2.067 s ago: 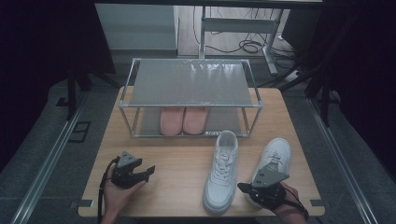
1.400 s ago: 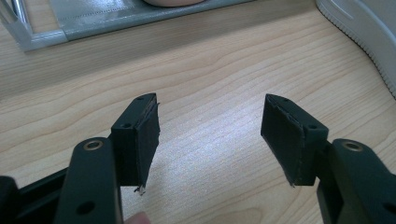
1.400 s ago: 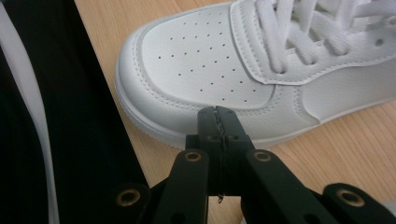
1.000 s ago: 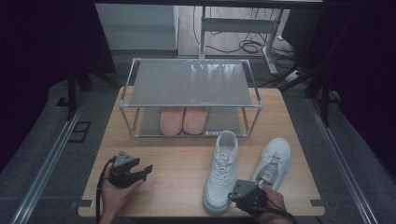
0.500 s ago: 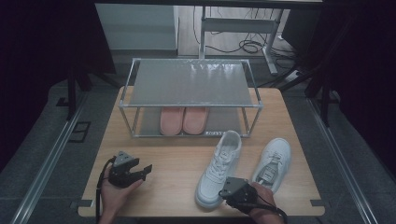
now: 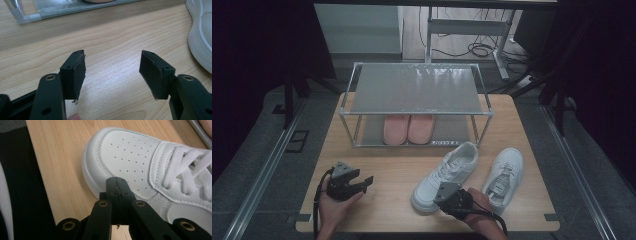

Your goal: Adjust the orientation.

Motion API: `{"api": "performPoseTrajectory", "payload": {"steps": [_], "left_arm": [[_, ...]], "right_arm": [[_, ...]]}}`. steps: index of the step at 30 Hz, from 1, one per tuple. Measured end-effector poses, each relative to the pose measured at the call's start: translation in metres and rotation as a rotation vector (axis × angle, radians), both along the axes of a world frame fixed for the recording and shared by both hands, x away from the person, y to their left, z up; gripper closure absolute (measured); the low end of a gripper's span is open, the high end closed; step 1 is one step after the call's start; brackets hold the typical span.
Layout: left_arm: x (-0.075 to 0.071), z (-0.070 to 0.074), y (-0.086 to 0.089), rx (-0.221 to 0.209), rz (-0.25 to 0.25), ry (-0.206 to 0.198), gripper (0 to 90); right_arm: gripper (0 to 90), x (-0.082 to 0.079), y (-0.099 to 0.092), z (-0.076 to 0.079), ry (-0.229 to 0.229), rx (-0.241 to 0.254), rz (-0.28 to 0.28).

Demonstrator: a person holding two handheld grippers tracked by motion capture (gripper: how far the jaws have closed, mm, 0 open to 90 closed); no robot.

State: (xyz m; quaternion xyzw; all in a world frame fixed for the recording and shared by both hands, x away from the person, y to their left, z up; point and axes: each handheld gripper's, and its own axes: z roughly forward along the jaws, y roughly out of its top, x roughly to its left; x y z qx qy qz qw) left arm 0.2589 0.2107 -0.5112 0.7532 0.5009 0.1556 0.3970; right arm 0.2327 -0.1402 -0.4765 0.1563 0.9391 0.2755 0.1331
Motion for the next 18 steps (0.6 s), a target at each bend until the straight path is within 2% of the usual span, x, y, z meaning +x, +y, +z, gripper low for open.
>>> {"api": "performPoseTrajectory", "payload": {"steps": [9,18], "left_arm": [[0.000,0.000,0.001,-0.003,0.004,0.002,38.0],[0.001,-0.001,0.000,0.001,-0.002,0.004,38.0]], "right_arm": [[90.0,0.012,0.013,-0.001,0.005,0.013,-0.021],[90.0,0.016,0.015,-0.002,0.012,0.035,-0.030]]}}
